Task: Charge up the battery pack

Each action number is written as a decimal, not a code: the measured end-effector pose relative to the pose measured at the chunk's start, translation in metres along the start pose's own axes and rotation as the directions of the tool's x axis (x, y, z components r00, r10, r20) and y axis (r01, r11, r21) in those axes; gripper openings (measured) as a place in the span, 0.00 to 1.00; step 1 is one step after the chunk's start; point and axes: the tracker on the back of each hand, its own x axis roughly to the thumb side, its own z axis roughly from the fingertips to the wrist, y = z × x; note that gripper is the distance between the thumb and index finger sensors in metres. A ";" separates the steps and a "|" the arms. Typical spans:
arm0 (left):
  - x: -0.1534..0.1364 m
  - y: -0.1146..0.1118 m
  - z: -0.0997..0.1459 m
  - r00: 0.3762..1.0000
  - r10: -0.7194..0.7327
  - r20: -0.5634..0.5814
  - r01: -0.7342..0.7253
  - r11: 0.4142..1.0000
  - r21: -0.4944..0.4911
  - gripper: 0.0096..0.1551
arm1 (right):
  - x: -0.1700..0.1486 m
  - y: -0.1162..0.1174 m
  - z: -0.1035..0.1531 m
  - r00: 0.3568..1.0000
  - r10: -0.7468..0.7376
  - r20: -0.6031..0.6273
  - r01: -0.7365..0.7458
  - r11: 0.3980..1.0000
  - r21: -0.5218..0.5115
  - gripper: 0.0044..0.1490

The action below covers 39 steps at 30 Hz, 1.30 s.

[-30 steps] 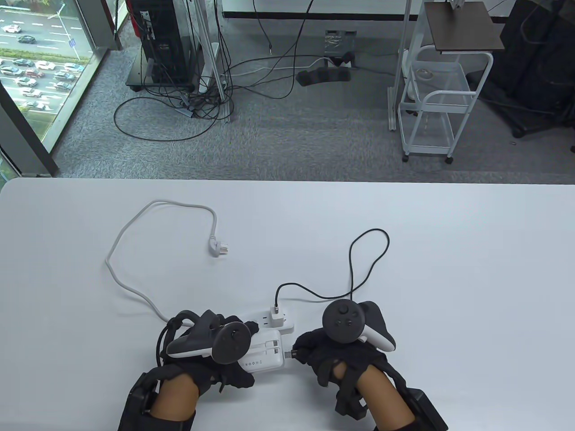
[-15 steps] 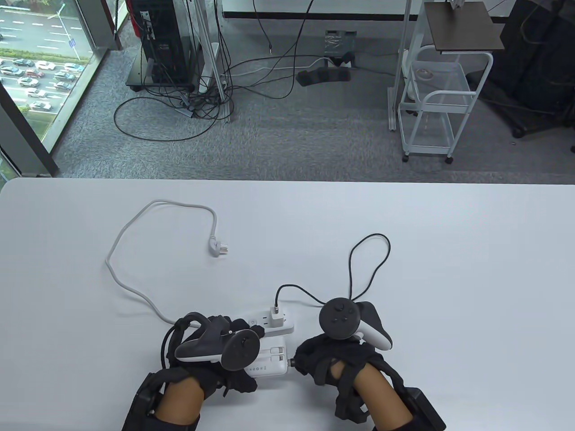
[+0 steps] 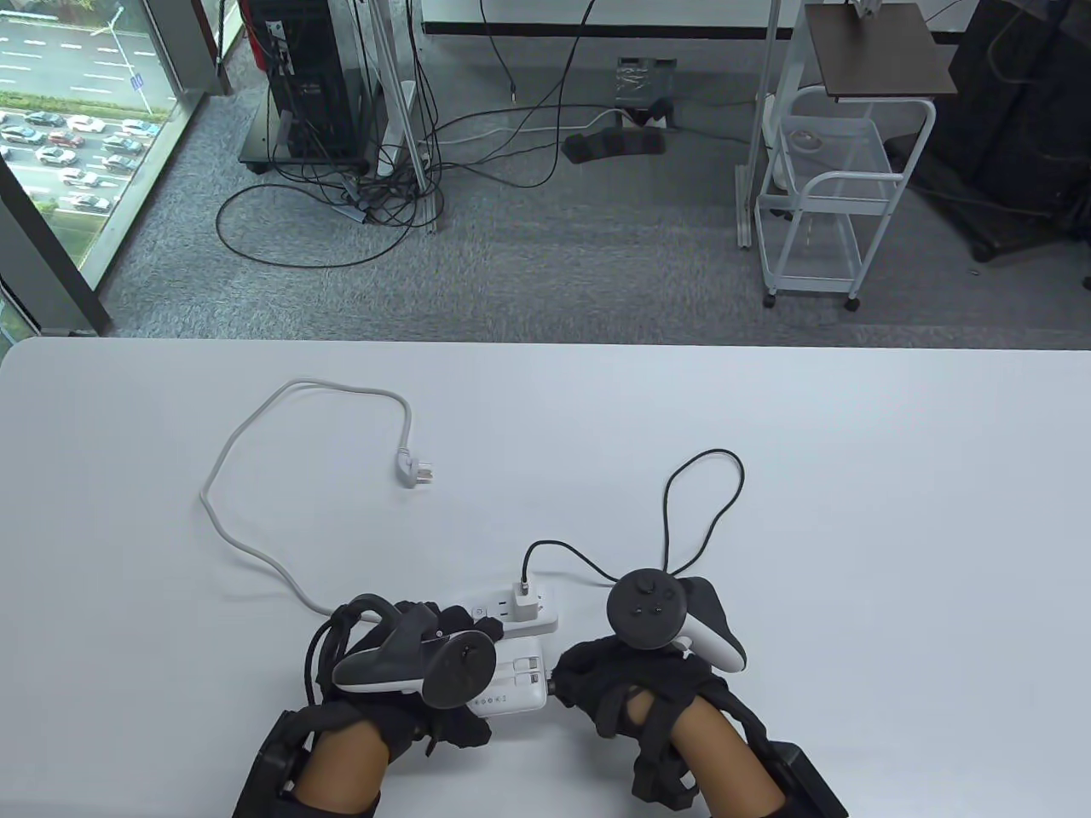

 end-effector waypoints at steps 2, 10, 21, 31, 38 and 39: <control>0.002 -0.004 -0.003 1.000 0.005 0.009 -0.005 1.000 -0.023 0.64 | 0.000 -0.006 0.004 0.999 0.044 0.030 -0.041 0.996 -0.085 0.26; 0.012 -0.022 -0.020 0.997 -0.077 0.009 0.078 0.989 -0.129 0.64 | -0.001 -0.032 0.023 0.921 0.390 -0.025 -0.360 0.823 -0.440 0.33; 0.024 -0.032 -0.029 0.988 -0.155 0.020 0.156 0.967 -0.199 0.62 | -0.014 -0.035 0.022 0.935 0.351 -0.054 -0.338 0.833 -0.438 0.33; 0.024 -0.035 -0.030 0.988 -0.155 0.011 0.153 0.958 -0.244 0.61 | -0.014 -0.035 0.022 0.937 0.346 -0.044 -0.330 0.839 -0.432 0.33; 0.017 -0.025 -0.022 0.996 -0.075 -0.037 0.065 0.971 -0.228 0.54 | -0.013 -0.038 0.026 0.938 0.344 -0.030 -0.317 0.825 -0.467 0.34; 0.014 -0.018 -0.018 0.998 -0.046 -0.046 0.037 0.983 -0.178 0.55 | -0.012 -0.038 0.028 0.937 0.348 -0.032 -0.321 0.819 -0.476 0.34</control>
